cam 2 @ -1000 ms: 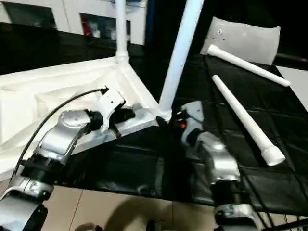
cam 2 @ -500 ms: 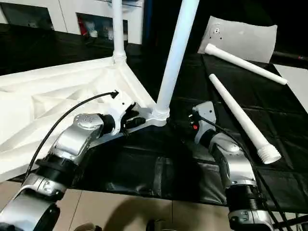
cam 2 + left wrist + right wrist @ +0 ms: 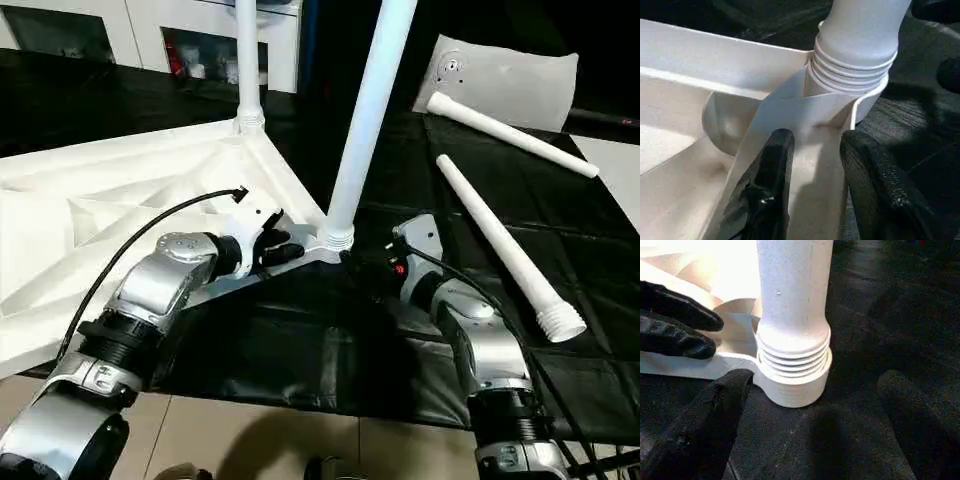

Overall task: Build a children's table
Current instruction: Rotate leg to tighten

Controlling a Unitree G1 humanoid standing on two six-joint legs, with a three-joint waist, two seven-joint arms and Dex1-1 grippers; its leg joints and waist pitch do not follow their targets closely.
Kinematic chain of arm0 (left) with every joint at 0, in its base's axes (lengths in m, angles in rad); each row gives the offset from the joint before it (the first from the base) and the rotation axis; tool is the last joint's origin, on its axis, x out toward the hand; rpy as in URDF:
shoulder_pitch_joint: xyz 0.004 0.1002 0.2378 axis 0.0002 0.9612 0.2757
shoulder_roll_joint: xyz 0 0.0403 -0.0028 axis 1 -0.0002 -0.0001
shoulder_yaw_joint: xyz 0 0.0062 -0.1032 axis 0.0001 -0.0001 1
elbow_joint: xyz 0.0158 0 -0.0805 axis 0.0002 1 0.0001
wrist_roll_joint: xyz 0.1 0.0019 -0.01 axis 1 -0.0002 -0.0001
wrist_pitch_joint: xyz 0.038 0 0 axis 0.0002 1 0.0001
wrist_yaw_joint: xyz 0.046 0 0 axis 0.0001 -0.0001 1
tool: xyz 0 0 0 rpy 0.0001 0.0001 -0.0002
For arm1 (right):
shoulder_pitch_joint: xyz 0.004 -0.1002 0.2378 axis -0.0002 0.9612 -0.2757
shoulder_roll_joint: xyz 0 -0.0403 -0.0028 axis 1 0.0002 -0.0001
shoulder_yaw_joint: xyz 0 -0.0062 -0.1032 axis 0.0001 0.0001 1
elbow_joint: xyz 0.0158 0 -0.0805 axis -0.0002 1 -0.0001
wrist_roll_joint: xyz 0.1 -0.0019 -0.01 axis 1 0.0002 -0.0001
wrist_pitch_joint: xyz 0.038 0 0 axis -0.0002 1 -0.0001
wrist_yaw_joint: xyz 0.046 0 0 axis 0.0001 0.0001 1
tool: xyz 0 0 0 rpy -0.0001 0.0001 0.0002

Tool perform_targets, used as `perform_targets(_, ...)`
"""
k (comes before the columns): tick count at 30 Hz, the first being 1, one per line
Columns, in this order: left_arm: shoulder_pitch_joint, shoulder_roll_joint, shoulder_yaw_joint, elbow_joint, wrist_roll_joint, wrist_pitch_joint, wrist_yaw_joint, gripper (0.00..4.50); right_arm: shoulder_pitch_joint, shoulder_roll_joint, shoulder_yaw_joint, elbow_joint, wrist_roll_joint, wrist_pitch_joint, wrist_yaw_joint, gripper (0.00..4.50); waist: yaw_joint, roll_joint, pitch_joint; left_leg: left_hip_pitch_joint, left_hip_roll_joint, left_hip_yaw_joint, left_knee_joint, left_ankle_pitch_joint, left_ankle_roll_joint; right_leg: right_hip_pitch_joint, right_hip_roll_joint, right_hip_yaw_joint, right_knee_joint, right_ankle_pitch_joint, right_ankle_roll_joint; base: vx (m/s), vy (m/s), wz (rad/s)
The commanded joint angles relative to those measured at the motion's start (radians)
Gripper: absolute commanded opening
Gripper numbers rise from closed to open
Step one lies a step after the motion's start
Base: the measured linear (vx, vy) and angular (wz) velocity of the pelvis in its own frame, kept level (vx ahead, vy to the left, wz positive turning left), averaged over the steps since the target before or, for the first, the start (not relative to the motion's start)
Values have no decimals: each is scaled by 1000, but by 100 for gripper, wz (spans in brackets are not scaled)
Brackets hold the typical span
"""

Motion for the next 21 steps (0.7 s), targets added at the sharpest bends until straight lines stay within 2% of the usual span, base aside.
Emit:
perform_targets(1,-2,2,-40,23,8,8,-31,176,8,-17,3,-12,-13,-5,-1,450,5,6,-79,-4,44,-9,-58,-55,125,74,-77,48,-72,-164,-210,0,0,0)
perform_targets(7,3,4,-39,14,-7,-22,-63,176,7,-20,10,-9,-18,-12,-2,450,6,6,-81,-4,44,-8,-56,-54,123,76,-79,48,-72,-174,-210,0,0,0)
perform_targets(10,9,30,-83,13,21,-37,-86,176,5,-23,19,-6,-21,-19,3,450,6,8,-82,-4,46,-9,-57,-56,120,75,-79,48,-71,-175,-209,0,0,0)
perform_targets(14,11,28,-79,5,5,-17,-94,176,3,-21,22,-3,-19,-19,5,450,5,8,-80,-4,44,-8,-56,-58,115,76,-78,49,-70,-169,-211,0,0,0)
perform_targets(16,3,39,-103,25,45,-19,-74,206,4,-25,34,-4,-27,-24,13,450,6,8,-79,-3,45,-9,-57,-62,114,75,-78,49,-70,-172,-212,0,0,0)
perform_targets(17,2,43,-111,32,56,-21,-69,206,6,-25,38,-7,-28,-24,15,450,5,8,-79,-3,46,-9,-57,-66,114,75,-77,48,-71,-178,-208,0,0,0)
perform_targets(21,-2,49,-115,53,65,6,-48,206,14,-27,49,-17,-29,-23,23,450,3,8,-71,0,43,-10,-61,-125,92,73,-78,47,-85,-297,-174,0,0,0)
